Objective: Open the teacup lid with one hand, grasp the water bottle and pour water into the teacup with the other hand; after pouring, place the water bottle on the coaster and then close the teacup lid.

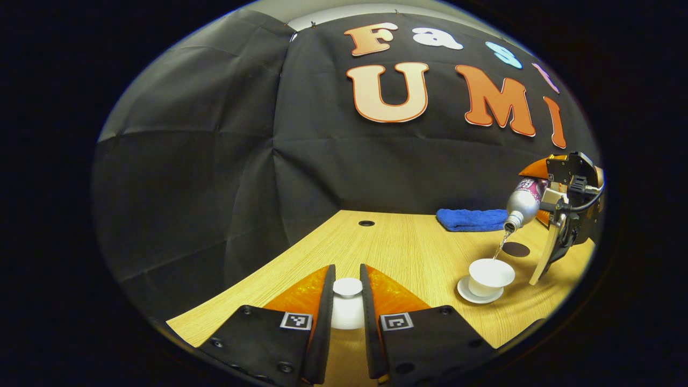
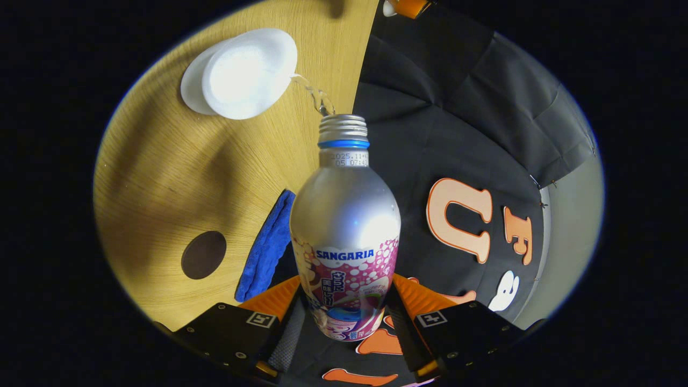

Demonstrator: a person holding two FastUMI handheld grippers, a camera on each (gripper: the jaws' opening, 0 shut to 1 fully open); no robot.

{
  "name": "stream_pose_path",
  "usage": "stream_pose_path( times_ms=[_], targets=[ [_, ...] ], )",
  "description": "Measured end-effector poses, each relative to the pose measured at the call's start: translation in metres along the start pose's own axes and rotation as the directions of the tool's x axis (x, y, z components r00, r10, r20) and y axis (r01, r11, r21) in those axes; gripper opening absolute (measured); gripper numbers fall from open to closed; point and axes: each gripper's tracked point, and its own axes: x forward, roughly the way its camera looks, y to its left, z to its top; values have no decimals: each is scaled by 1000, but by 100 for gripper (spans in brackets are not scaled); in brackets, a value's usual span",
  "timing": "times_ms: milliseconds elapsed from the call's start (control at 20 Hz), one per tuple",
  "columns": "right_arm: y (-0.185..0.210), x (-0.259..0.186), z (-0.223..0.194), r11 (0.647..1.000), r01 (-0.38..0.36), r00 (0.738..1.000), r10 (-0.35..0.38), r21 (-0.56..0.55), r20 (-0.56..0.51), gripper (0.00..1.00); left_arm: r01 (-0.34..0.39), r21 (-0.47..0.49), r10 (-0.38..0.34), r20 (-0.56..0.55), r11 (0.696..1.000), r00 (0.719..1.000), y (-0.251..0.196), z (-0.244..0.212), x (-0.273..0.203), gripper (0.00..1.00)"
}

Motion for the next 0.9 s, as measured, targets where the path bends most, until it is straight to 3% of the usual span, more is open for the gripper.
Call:
stream_pose_path(
  times_ms=[700, 900],
  targets=[
    [-56, -3, -17, 987, 137, 990, -138, -83, -8, 79, 6, -18, -5, 25, 1000, 1000, 5, 0, -5, 32],
    [-49, -4, -10, 987, 129, 992, -130, -100, 3, 79, 11, -21, -11, 22, 1000, 1000, 5, -1, -5, 32]
  ],
)
